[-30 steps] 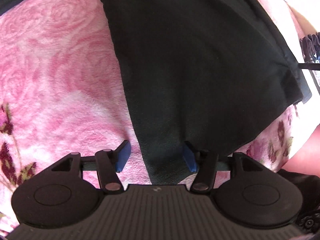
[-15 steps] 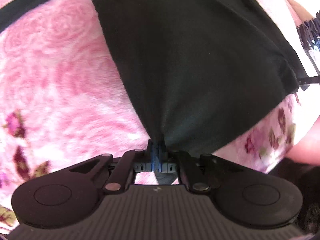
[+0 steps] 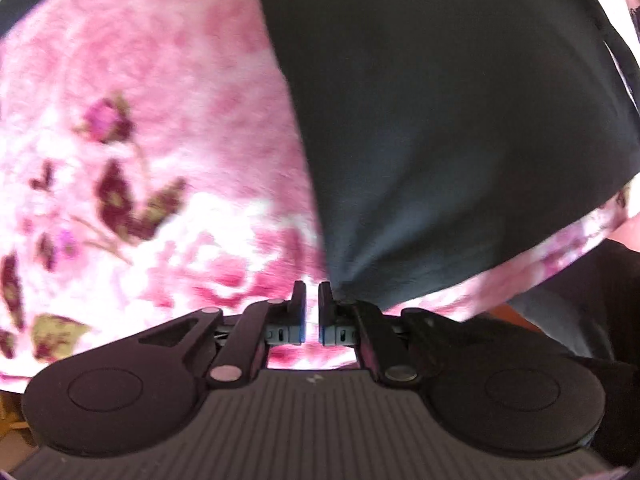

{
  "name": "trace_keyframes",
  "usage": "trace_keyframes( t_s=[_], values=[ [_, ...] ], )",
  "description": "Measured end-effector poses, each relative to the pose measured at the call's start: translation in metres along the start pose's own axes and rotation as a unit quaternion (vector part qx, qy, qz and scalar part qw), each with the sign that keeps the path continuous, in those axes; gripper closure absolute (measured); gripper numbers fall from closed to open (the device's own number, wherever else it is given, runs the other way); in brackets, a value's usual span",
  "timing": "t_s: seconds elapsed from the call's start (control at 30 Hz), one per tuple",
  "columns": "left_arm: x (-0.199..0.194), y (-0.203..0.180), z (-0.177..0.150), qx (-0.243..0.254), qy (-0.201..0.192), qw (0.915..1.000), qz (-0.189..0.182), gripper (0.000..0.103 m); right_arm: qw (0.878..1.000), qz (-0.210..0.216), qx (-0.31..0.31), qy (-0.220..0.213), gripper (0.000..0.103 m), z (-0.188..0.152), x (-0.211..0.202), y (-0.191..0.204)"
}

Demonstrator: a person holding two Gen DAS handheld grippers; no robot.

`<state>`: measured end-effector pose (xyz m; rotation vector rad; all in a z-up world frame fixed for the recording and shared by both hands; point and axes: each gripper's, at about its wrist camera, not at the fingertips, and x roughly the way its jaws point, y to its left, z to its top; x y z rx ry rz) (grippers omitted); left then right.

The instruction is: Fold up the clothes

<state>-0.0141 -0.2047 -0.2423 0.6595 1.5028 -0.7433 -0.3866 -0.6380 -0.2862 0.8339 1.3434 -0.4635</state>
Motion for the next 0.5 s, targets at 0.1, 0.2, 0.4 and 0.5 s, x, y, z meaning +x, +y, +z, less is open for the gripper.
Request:
trace_keyframes(
  t_s=[0.1,0.2,0.4,0.5],
  values=[
    [-0.021,0.011,0.015,0.001,-0.03,0.9993,0.02,0.097,0.999,-0.006,0.014,-0.033,0.056,0.016,-0.008,-0.017],
    [-0.035,0.013,0.045,0.008,-0.065,0.9975,0.027,0.095,0.997,-0.012,0.027,-0.066,0.043,0.033,-0.015,-0.035],
    [-0.045,-0.034,0.152,0.077,-0.11,0.9909,0.0,0.082,0.989,-0.023,0.054,-0.132,0.043,0.065,-0.031,-0.069],
    [-0.034,-0.083,0.186,0.124,-0.118,0.9851,-0.012,0.082,0.984,-0.029,0.068,-0.165,0.043,0.082,-0.038,-0.086]
  ],
)
